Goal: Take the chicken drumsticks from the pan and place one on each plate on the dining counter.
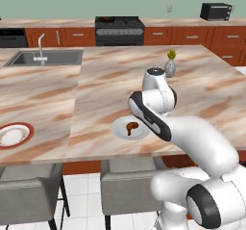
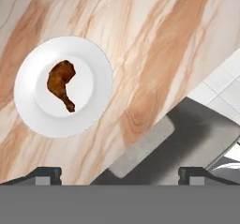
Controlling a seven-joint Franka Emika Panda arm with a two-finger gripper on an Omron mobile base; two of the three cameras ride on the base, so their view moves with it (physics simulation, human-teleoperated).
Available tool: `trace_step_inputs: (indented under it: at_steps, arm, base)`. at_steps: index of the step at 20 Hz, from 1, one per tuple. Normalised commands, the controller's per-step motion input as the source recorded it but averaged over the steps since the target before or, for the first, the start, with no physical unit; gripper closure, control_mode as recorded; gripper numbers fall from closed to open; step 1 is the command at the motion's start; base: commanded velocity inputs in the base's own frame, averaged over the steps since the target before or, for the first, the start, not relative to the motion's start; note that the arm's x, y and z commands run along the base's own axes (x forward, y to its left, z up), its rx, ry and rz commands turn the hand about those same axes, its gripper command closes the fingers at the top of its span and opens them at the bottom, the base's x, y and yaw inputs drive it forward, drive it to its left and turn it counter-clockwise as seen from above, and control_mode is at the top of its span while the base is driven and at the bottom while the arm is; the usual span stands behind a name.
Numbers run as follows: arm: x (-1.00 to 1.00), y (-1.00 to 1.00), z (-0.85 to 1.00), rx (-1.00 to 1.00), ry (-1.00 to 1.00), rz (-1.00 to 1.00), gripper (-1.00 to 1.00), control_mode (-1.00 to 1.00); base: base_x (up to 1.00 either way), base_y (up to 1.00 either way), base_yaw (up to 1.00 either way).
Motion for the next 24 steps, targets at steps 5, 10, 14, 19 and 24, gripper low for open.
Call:
trace_step_inputs:
  at_steps: [5,10,14,19,24]
  arm:
    - [-1.00,-0.19,0.19,0.00,0.03,0.00,-1.00,-1.00]
    - [-1.00,-0.19,0.34,0.00,0.09,0.00,-1.00,-1.00]
    - [-0.54,-0.12,0.04,0.00,0.07,0.00,-1.00,-1.00]
    - [-0.16,-0.10,0.00,0.00,0.02,0.00,-1.00,-1.00]
    - [-0.13,-0.13,0.00,0.00,0.00,0.00,-1.00,1.00]
  base:
    - [0.00,0.00,0.00]
    - [0.00,0.00,0.00]
    - [0.00,0.00,0.00]
    - [0.00,0.00,0.00]
    - [-0.24,-0.46,-0.04]
